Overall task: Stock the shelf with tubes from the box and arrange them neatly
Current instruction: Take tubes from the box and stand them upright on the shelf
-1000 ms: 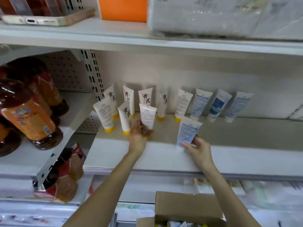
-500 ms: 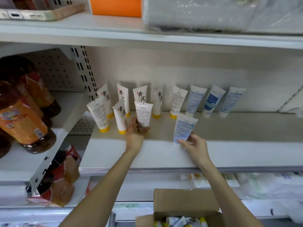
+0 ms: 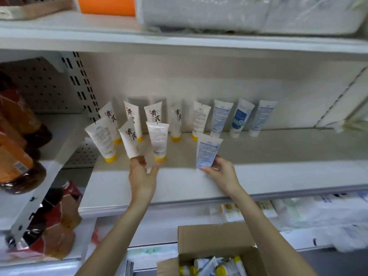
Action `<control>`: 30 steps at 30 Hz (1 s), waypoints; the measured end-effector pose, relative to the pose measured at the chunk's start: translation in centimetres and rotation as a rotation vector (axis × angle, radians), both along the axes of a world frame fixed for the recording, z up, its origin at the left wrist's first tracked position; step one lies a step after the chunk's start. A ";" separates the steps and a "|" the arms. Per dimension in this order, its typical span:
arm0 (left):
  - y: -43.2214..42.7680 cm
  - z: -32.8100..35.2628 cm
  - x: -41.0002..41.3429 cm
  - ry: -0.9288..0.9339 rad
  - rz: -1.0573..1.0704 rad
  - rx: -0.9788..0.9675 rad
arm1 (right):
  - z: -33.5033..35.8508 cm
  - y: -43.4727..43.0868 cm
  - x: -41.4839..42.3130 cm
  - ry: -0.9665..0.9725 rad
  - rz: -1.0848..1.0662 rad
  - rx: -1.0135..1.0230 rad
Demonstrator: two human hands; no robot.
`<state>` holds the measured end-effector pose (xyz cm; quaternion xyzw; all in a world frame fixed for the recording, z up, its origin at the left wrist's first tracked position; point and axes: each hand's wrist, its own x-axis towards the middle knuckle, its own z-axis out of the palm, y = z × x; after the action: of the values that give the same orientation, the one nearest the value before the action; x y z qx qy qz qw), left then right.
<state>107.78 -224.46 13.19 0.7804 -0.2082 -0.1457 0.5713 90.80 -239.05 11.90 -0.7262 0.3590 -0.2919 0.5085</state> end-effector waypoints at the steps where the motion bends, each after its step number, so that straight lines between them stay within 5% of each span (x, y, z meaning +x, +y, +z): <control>1: 0.2 0.6 -0.9 -0.015 -0.007 -0.030 | 0.1 -0.2 -0.1 0.011 0.025 0.010; 12: -11.9 -1.4 -10.9 -0.389 -0.601 0.269 | -0.4 -10.8 -10.4 0.020 -0.048 -0.026; 17: -18.6 -3.3 -16.2 -0.693 -0.640 0.618 | -0.4 -18.3 -15.9 0.022 -0.117 -0.033; 30: -21.3 -4.8 -17.8 -0.837 -0.526 0.662 | -0.5 -29.9 -16.9 0.039 -0.119 -0.202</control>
<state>89.94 -245.73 8.42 0.8302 -0.5458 -0.0195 0.1117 73.94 -268.95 11.39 -0.7564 0.3801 -0.3422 0.4077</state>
